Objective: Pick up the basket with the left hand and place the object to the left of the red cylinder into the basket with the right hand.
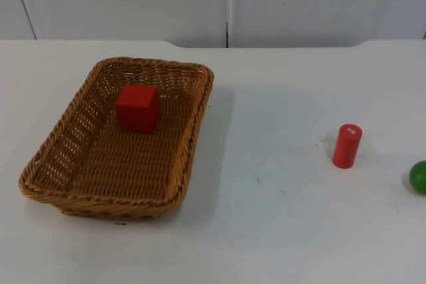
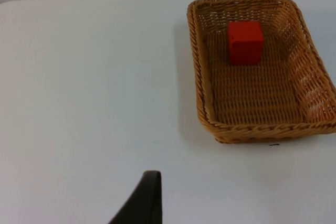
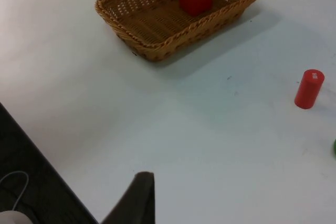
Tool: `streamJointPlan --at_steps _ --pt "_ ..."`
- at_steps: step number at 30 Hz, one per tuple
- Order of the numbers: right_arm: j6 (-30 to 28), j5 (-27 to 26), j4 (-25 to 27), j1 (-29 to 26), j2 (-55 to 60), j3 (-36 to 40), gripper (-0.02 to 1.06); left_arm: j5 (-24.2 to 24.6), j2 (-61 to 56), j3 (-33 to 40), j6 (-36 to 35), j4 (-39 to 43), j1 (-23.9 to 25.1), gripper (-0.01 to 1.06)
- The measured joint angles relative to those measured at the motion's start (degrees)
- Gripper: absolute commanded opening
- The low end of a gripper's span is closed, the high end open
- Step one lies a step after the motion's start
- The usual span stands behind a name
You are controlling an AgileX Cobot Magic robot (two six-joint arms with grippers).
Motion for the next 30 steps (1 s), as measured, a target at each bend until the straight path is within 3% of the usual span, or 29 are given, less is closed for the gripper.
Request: streamJointPlan --at_steps 21,26,30 --pt "0.0 0.0 0.04 0.0 0.0 0.0 1.05 -0.1 0.0 0.0 0.0 0.0 0.0 1.05" --pt "0.0 0.0 0.04 -3.31 0.0 0.0 1.05 -0.1 0.0 0.0 0.0 0.0 0.0 1.05" --pt "0.0 0.0 0.04 -10.0 0.0 0.0 1.05 -0.1 0.0 0.0 0.0 0.0 0.0 1.05"
